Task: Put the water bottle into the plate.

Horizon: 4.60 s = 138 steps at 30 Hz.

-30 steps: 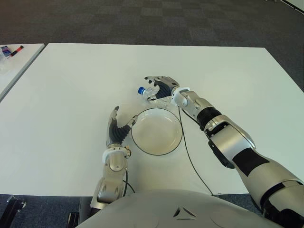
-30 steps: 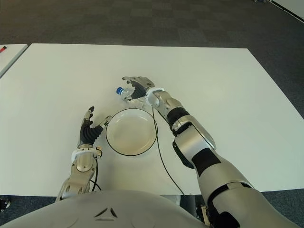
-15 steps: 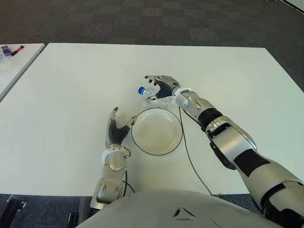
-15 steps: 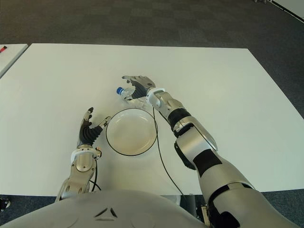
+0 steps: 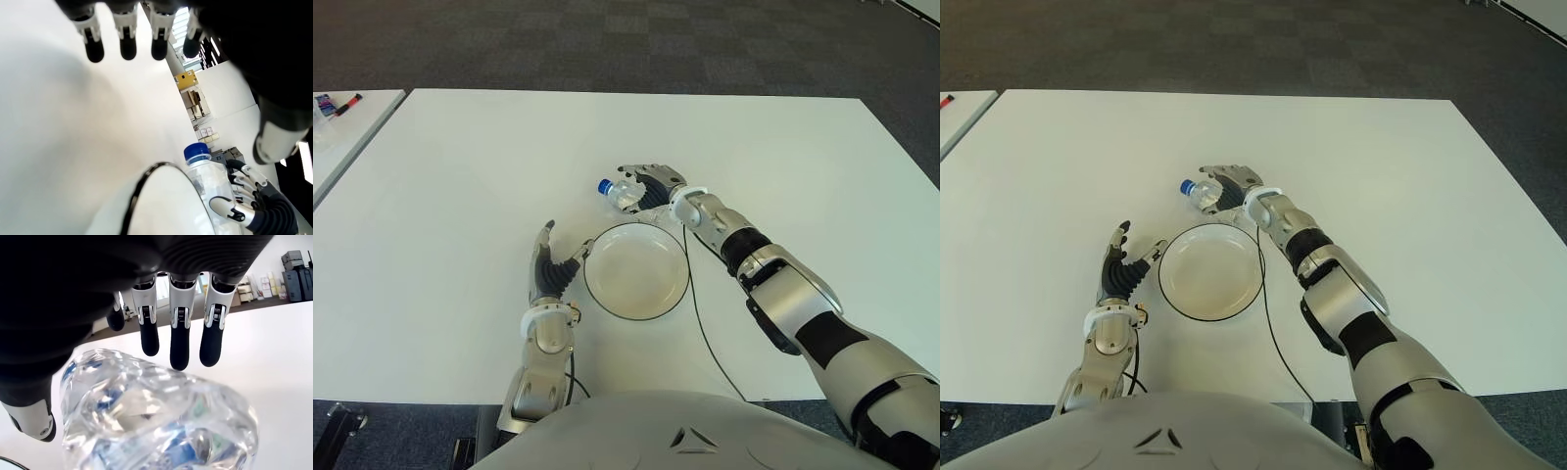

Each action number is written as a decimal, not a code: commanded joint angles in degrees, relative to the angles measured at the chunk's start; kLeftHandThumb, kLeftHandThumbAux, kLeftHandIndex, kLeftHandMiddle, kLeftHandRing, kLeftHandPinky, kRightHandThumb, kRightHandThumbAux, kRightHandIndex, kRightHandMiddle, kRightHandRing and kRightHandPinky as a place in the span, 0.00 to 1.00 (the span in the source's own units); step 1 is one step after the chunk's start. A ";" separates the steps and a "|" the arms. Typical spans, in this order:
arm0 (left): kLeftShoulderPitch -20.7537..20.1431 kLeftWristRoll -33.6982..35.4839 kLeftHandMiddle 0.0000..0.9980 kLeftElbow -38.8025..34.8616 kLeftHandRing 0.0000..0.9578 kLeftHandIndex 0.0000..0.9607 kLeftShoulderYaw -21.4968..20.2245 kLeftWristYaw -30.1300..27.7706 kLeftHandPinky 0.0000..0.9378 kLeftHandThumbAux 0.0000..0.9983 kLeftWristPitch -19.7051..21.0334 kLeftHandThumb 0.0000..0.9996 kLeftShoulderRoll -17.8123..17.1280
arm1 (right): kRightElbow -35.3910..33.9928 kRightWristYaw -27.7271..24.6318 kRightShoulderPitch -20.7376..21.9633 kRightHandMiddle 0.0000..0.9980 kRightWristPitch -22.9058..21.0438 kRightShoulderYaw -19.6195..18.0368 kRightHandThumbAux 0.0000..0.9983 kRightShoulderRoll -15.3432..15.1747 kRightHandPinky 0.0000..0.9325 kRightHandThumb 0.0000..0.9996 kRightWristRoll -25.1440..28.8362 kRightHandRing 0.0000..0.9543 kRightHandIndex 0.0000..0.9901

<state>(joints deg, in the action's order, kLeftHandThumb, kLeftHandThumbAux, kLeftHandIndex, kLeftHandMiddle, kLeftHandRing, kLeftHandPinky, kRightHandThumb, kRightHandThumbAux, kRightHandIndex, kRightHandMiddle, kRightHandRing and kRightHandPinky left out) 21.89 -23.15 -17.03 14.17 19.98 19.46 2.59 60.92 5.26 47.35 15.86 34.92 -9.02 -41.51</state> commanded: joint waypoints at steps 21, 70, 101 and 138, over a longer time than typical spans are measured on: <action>1.37 -0.29 0.05 -1.23 0.06 0.04 2.75 0.54 0.09 0.59 -0.94 0.17 2.83 | -6.46 -1.35 -3.59 0.21 -2.03 1.43 0.59 -1.77 0.42 0.26 -2.13 0.31 0.04; 2.51 -0.49 0.07 -2.48 0.09 0.06 3.07 1.01 0.13 0.59 -1.78 0.19 3.21 | 4.54 4.52 -4.90 0.29 -0.23 1.11 0.58 2.14 0.45 0.30 -0.60 0.38 0.10; 3.65 2.15 0.07 -3.49 0.08 0.07 2.68 1.21 0.12 0.59 -3.62 0.22 3.66 | 7.92 4.86 -2.96 0.28 2.72 3.28 0.58 2.03 0.40 0.32 -2.48 0.36 0.08; 4.83 1.48 0.07 -5.50 0.08 0.07 3.89 3.01 0.12 0.63 -3.73 0.20 4.11 | 10.76 0.68 0.01 0.21 -4.03 6.09 0.55 3.37 0.45 0.34 -2.44 0.32 0.09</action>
<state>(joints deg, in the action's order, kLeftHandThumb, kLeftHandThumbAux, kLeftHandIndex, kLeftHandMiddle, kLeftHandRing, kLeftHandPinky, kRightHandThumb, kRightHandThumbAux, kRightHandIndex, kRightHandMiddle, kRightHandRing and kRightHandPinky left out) 26.05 -21.37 -21.45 14.38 22.13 15.49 2.25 70.00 6.18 49.70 12.56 40.94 -5.33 -43.47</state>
